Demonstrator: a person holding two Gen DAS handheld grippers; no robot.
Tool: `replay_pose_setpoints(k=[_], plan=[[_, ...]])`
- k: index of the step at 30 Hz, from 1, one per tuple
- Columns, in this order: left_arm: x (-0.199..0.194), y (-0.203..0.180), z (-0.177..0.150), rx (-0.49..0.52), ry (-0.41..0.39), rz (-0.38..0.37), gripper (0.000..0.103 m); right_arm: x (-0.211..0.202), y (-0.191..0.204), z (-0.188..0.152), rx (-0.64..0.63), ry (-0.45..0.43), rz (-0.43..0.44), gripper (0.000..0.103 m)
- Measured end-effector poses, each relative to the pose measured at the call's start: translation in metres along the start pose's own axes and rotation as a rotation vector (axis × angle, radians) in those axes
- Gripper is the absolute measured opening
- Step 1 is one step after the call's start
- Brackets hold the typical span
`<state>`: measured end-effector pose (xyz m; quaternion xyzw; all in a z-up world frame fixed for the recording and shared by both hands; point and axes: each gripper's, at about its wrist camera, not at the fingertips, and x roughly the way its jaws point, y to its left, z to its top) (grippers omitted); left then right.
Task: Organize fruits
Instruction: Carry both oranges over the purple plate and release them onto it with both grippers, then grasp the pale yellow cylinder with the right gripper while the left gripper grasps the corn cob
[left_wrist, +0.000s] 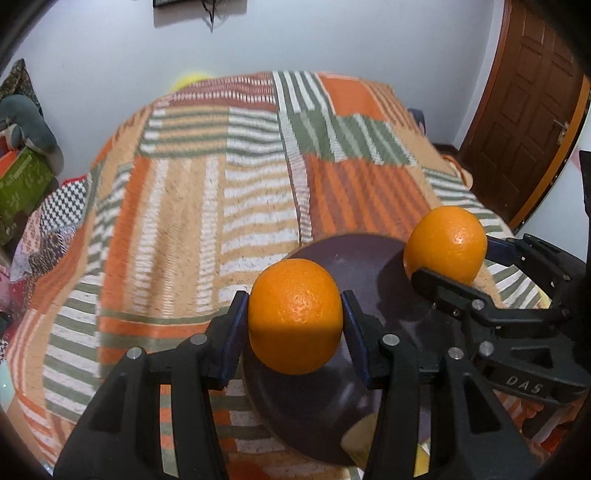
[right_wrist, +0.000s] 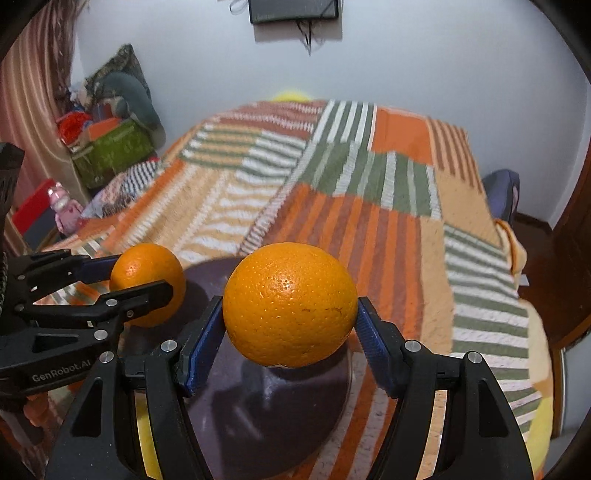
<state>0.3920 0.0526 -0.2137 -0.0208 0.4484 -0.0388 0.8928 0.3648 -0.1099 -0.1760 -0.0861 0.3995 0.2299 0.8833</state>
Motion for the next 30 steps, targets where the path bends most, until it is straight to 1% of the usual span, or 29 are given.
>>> replay_pose_setpoints(k=[2,5,7,9,13,15,17,19,21,25,30], plan=[[0.009,0.001,-0.001,-0.003,0.015,-0.003,0.049,0.007,0.001,-0.003,-0.010,0.026,-0.005,0.066],[0.010,0.000,0.000,0.001,0.006,0.002,0.049,0.017,0.002,-0.008,-0.030,0.061,-0.010,0.067],[0.012,0.003,0.000,-0.010,0.004,-0.008,0.049,0.019,0.004,-0.009,-0.060,0.056,-0.013,0.067],[0.014,0.005,0.000,-0.022,0.004,-0.020,0.050,0.019,0.003,-0.007,-0.062,0.067,-0.005,0.067],[0.014,0.001,0.000,-0.008,0.013,0.001,0.053,0.019,0.003,-0.009,-0.075,0.093,0.001,0.068],[0.013,-0.003,0.001,0.013,0.024,0.013,0.054,0.018,0.006,-0.011,-0.092,0.105,-0.013,0.069],[0.006,-0.008,0.000,0.037,0.022,0.015,0.055,0.018,0.008,-0.009,-0.099,0.115,-0.018,0.072],[-0.007,-0.012,0.000,0.055,-0.001,0.027,0.060,0.011,0.012,-0.009,-0.103,0.113,-0.005,0.073],[-0.021,-0.014,0.000,0.060,-0.026,0.039,0.063,0.002,0.015,-0.007,-0.109,0.100,-0.010,0.077],[-0.050,-0.014,-0.001,0.056,-0.058,0.043,0.063,-0.022,0.022,-0.005,-0.124,0.063,-0.028,0.079],[-0.086,-0.010,-0.010,0.044,-0.099,0.052,0.063,-0.051,0.028,-0.007,-0.129,0.043,-0.020,0.079]])
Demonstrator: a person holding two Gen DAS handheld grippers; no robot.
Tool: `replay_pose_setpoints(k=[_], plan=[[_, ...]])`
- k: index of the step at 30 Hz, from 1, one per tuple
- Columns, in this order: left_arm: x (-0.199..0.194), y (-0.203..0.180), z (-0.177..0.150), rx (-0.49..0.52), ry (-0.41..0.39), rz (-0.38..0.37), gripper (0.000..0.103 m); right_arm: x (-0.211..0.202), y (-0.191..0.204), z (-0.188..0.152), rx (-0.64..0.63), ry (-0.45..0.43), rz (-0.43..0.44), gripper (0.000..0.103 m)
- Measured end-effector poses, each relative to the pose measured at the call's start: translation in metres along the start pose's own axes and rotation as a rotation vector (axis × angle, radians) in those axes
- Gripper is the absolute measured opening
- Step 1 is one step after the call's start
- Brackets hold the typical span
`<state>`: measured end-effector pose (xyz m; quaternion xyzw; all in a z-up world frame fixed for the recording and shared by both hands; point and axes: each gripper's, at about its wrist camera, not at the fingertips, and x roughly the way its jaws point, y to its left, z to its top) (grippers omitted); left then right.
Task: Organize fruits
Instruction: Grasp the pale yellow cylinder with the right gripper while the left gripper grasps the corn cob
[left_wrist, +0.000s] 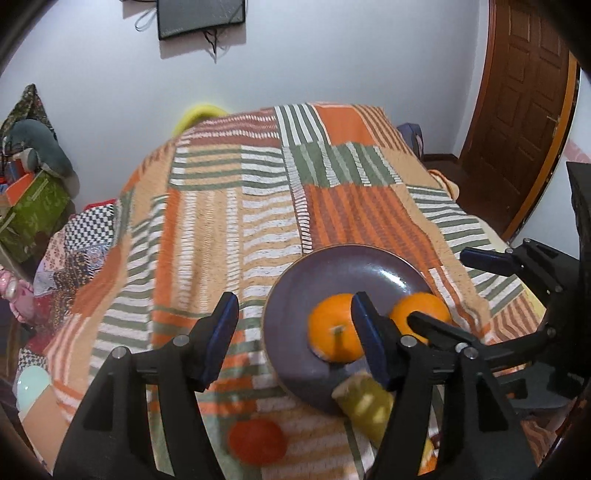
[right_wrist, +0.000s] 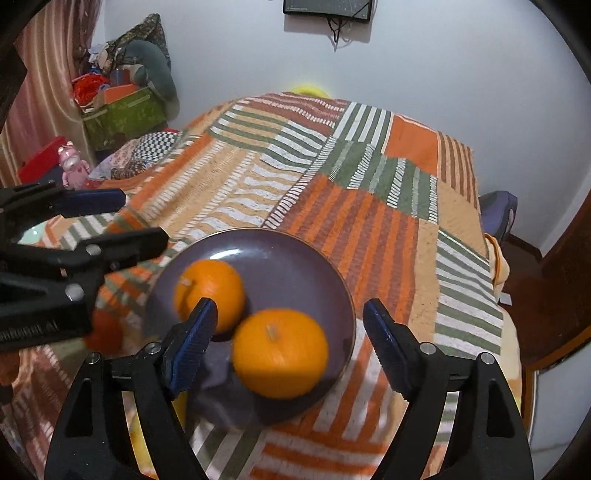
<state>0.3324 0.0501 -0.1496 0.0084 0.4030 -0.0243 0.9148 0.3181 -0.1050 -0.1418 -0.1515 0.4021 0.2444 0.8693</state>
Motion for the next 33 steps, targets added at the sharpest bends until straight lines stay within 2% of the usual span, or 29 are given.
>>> replay_pose_setpoints(k=[7,11,16,20,24,27,30,33], plan=[[-0.042,0.007,-0.025,-0.020,-0.032,0.005,0.067,-0.030,0.013,-0.013,0.011,-0.021,0.036,0.079],[-0.053,0.010,-0.045,-0.033,-0.019,0.000,0.068,-0.037,0.022,-0.026,0.009,-0.021,0.058,0.079],[-0.052,0.016,-0.073,-0.055,0.014,-0.011,0.068,-0.027,0.034,-0.043,0.031,0.018,0.113,0.079],[-0.039,0.021,-0.098,-0.054,0.061,0.016,0.068,-0.011,0.046,-0.056,0.040,0.059,0.148,0.063],[-0.024,0.028,-0.120,-0.084,0.117,0.012,0.068,0.014,0.055,-0.064,0.049,0.123,0.185,0.058],[-0.021,0.032,-0.131,-0.108,0.128,0.002,0.068,0.028,0.059,-0.065,0.041,0.152,0.188,0.050],[-0.020,0.031,-0.137,-0.105,0.134,0.004,0.068,0.032,0.061,-0.062,0.039,0.150,0.209,0.038],[-0.026,0.024,-0.140,-0.090,0.131,-0.012,0.068,0.028,0.059,-0.061,0.046,0.138,0.214,0.036]])
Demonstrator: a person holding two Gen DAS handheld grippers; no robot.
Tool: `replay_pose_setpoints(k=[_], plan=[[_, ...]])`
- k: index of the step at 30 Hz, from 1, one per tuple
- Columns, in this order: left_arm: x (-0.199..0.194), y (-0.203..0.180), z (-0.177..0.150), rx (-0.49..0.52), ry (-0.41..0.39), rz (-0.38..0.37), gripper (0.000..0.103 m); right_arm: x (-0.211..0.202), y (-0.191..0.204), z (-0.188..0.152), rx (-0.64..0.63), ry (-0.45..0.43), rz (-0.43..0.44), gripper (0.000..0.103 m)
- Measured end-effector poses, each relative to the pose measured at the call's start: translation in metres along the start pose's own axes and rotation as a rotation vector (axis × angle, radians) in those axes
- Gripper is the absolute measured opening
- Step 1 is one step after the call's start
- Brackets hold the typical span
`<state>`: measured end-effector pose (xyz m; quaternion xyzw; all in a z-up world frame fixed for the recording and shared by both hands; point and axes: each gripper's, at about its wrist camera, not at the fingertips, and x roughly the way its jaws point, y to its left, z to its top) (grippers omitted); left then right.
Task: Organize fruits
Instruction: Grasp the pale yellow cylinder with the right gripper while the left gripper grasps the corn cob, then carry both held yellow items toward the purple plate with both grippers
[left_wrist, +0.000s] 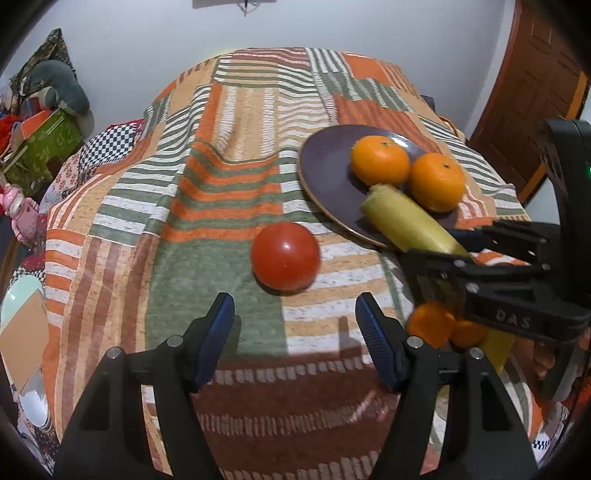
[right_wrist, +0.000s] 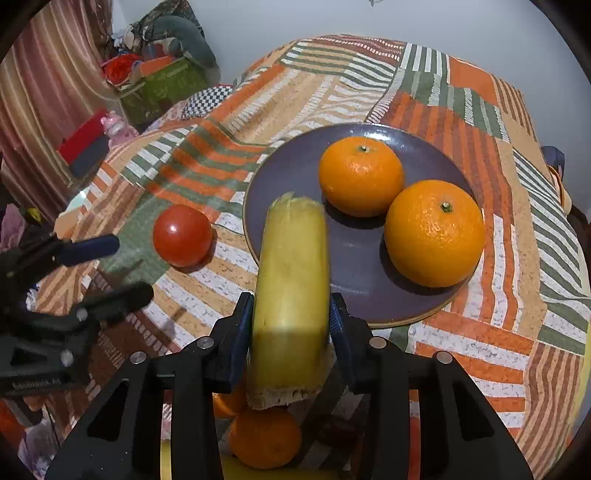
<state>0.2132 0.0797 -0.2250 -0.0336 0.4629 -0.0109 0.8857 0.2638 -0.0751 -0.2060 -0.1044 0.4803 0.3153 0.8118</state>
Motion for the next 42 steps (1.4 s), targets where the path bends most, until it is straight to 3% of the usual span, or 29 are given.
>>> replay_pose_setpoints(k=[5,12,21,27,29,36,42], plan=[[-0.022,-0.029,-0.004,0.056,-0.024,-0.069,0.068,-0.015,-0.003,-0.011,0.023,-0.022,0.002,0.036],[-0.041,-0.086,-0.021,0.185,-0.025,-0.153,0.068,-0.070,-0.024,-0.042,0.068,-0.105,-0.023,0.036],[-0.001,-0.117,-0.045,0.196,0.139,-0.196,0.068,-0.126,-0.049,-0.094,0.115,-0.156,-0.115,0.036],[0.009,-0.119,-0.042,0.185,0.177,-0.186,0.069,-0.118,-0.057,-0.125,0.145,-0.104,-0.118,0.036],[0.008,-0.119,-0.041,0.172,0.183,-0.186,0.066,-0.109,-0.058,-0.133,0.158,-0.073,-0.104,0.036],[-0.022,-0.134,-0.057,0.251,0.169,-0.209,0.041,-0.100,-0.056,-0.142,0.141,-0.048,-0.110,0.038],[-0.030,-0.152,-0.053,0.338,0.179,-0.225,0.041,-0.101,-0.055,-0.141,0.111,-0.054,-0.101,0.038]])
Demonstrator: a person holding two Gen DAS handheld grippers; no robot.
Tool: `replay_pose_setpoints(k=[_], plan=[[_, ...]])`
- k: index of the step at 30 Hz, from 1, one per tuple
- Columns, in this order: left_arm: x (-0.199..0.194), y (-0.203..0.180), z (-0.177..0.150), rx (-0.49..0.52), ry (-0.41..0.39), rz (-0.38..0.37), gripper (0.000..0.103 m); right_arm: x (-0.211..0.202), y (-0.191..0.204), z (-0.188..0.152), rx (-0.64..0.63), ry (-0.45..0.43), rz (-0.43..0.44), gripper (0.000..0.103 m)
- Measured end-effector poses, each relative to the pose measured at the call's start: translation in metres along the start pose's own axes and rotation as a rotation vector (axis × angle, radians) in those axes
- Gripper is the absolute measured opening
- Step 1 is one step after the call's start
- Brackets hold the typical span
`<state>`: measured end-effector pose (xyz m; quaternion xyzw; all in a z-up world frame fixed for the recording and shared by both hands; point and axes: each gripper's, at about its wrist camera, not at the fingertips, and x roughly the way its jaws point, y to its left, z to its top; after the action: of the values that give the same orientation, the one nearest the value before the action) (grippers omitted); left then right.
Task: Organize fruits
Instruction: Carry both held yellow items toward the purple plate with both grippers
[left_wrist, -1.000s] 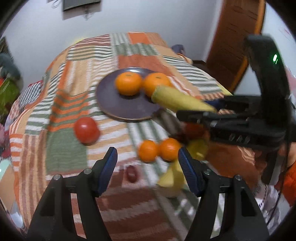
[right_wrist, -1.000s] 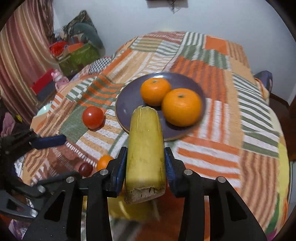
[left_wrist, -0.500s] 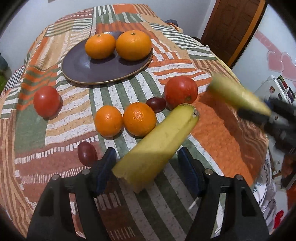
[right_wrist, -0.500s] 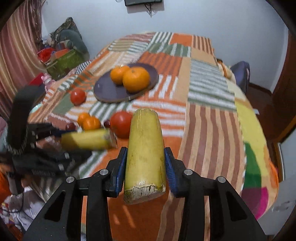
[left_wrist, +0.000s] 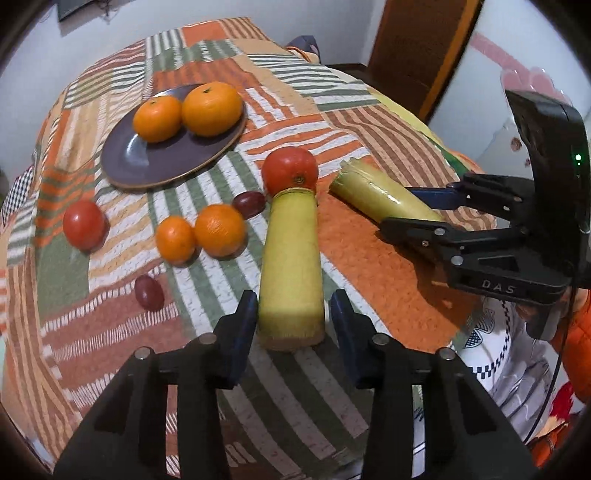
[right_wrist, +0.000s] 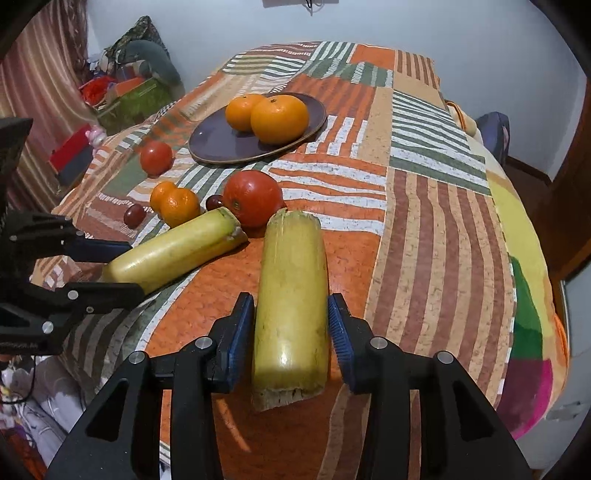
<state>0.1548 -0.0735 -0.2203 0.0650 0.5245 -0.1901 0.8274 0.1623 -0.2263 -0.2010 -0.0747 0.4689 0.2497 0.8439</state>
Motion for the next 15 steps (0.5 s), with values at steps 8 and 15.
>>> replay_pose_setpoints(k=[8,15], plan=[[0.028,0.008,0.024,-0.030,0.046,-0.047,0.041,0.008,-0.004,0.003,0.013,0.008,0.012,0.038],[0.045,0.014,0.037,-0.100,0.024,-0.064,0.037,0.017,-0.006,0.007,0.048,0.009,0.024,0.036]])
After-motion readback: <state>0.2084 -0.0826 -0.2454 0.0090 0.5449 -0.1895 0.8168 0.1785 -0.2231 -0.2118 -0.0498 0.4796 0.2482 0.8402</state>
